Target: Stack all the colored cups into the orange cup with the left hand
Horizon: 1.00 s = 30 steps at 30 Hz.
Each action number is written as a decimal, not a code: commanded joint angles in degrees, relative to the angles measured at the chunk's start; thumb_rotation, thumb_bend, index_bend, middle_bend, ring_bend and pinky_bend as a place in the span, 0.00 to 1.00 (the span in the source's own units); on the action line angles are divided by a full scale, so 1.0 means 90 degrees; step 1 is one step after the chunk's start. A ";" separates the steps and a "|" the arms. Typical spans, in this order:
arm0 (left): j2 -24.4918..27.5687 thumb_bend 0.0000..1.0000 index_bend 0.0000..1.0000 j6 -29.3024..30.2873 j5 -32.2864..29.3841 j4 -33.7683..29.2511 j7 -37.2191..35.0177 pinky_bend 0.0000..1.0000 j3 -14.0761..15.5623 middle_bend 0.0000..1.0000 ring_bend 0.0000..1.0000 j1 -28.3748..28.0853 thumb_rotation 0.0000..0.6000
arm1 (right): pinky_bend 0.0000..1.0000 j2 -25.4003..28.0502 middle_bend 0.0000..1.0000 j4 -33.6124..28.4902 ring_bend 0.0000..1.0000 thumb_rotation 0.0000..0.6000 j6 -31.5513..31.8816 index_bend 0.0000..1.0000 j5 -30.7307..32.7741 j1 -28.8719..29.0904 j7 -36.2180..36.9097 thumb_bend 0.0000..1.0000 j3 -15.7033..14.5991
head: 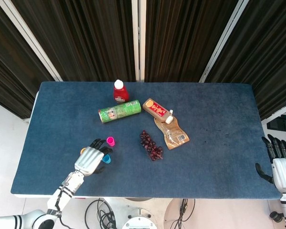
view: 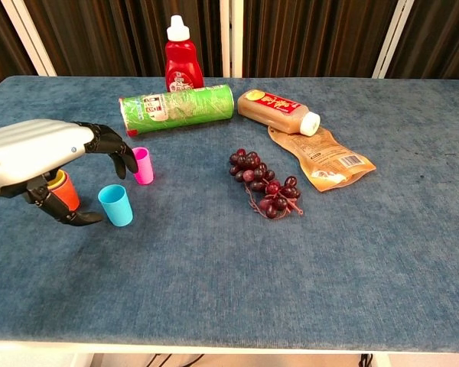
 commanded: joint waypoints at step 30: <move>-0.0459 0.27 0.49 0.0177 -0.0086 0.0623 -0.0112 0.15 -0.0105 0.50 0.16 -0.0017 1.00 | 0.00 0.0006 0.00 0.0158 0.00 1.00 -0.0058 0.00 0.0120 -0.0008 0.0205 0.30 0.0040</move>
